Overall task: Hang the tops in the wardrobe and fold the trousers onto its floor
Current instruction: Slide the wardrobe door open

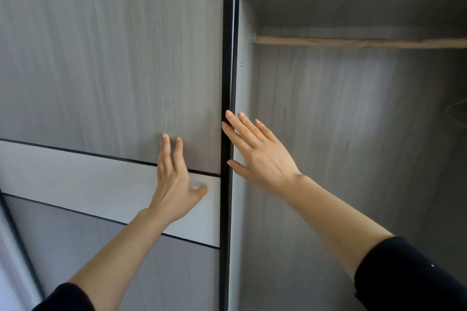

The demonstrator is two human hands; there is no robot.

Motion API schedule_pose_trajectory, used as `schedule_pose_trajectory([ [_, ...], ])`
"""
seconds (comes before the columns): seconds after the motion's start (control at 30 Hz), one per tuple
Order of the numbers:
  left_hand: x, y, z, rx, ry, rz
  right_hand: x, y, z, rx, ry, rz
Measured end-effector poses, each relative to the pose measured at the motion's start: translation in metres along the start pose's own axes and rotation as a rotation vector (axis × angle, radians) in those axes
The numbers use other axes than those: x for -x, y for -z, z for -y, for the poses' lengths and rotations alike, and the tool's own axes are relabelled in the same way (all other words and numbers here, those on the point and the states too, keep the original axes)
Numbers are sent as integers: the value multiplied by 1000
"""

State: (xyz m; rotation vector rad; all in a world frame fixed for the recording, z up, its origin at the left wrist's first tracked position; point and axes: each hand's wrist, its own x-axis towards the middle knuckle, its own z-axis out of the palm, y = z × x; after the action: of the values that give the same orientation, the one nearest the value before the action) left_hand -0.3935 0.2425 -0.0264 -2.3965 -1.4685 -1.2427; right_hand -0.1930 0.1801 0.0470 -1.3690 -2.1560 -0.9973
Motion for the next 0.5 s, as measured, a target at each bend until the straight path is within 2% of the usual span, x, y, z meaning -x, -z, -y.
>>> schedule_pose_trajectory([
  [0.13, 7, -10, -54, 148, -242, -199, 42, 10, -32, -136, -220, -5],
  [0.2, 4, -27, -92, 173, -380, -199, 70, 17, -58, -124, -326, 41],
  [0.27, -3, -50, -133, 168, -447, -98, 99, 27, -87, -60, -407, 93],
  [0.4, -31, -106, -213, 38, -439, 172, 155, 49, -146, 74, -587, 242],
  [0.5, -50, -145, -280, 3, -492, 218, 195, 67, -195, 121, -726, 298],
])
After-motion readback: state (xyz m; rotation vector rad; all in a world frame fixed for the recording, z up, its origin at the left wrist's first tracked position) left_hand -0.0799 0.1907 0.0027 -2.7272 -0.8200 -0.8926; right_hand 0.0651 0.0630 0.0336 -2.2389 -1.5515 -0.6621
